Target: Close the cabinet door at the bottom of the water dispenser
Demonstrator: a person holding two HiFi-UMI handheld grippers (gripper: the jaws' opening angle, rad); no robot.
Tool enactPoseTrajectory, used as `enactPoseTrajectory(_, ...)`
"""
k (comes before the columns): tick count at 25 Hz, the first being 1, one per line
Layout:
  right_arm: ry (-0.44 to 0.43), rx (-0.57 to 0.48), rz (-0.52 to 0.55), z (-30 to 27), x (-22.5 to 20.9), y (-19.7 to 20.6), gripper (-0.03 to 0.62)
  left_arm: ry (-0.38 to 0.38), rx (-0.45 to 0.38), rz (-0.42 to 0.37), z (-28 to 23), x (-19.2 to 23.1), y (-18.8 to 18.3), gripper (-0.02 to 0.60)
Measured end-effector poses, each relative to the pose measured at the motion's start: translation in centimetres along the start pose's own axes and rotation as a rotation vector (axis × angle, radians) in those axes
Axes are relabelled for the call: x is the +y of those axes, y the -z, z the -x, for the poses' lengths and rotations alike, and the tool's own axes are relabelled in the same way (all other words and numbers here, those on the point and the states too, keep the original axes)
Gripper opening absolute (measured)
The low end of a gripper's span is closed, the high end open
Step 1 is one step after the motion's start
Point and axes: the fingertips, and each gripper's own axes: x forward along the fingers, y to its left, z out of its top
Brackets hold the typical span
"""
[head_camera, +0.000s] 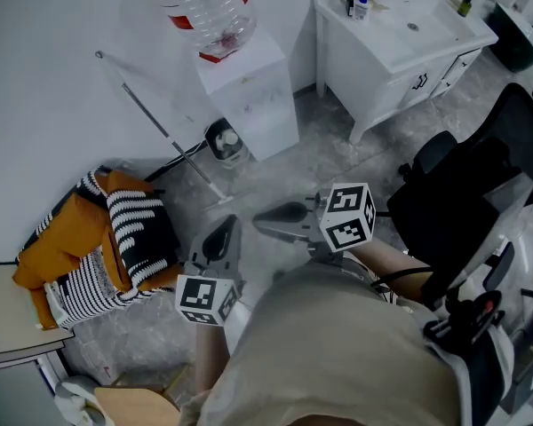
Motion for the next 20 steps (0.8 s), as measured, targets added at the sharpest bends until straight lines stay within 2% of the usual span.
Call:
enactPoseTrajectory(5, 0.014, 0.017, 0.051, -4.4, 2.6, 0.2, 0.000, -0.017, -0.062, 0.044, 4.4, 3.6, 0.5, -0.008)
enactPoseTrajectory(10, 0.040, 0.068, 0.072, -8.6, 4.4, 2.2, 0.000, 0.006, -0.097, 0.122, 8.4, 6.2, 2.5, -0.008)
enactPoseTrajectory(20, 0.107, 0.093, 0.090, -14.0, 6.8, 5.5, 0.000, 0.093, -0.088, 0.150, 12.6, 8.6, 5.6, -0.008)
